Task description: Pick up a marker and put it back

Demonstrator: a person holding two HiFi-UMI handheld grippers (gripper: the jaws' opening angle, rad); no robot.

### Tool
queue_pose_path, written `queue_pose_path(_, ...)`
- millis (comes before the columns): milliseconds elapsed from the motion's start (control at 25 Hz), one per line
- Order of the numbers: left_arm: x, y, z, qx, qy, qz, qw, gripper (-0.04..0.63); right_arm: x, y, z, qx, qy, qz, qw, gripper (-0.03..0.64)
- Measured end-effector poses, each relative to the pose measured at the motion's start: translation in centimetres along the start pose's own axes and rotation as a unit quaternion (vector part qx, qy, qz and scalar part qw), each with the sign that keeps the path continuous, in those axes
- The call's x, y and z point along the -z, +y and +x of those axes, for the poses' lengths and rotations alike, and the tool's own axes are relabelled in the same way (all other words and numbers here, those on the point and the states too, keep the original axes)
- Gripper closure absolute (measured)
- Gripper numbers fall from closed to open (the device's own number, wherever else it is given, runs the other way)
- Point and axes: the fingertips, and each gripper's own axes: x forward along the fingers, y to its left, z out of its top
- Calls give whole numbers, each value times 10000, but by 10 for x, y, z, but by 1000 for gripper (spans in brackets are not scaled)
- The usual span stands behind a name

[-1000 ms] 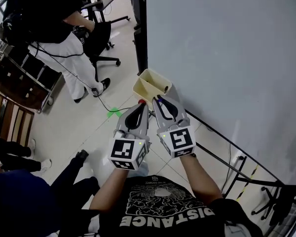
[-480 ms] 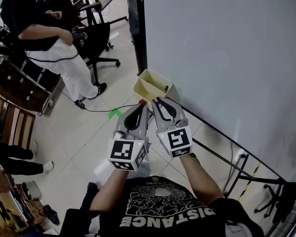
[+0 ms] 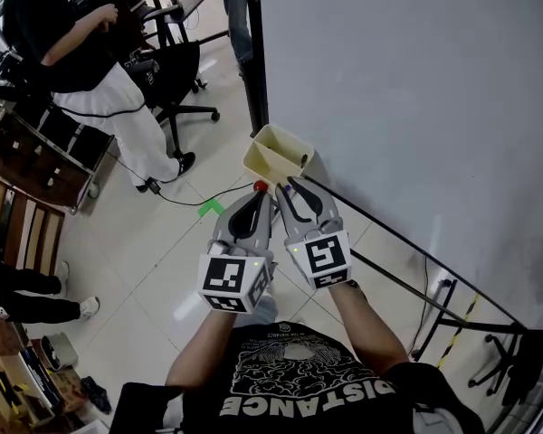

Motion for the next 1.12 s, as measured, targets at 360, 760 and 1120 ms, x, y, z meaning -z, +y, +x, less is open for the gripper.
queue_pose_path(360, -3, -2, -7, -77, -66, 34, 9999, 589, -13, 4, -11, 6, -200, 6, 9998, 566)
queue_pose_path(760, -11, -39, -41, -129, -260, 123, 9995, 591, -36, 16, -65, 45, -494, -105, 9987, 566)
queue_pose_path(1120, -4, -85, -78, -192, -334, 264, 9989, 589, -47, 29, -128, 7, -682, 42, 9977, 568)
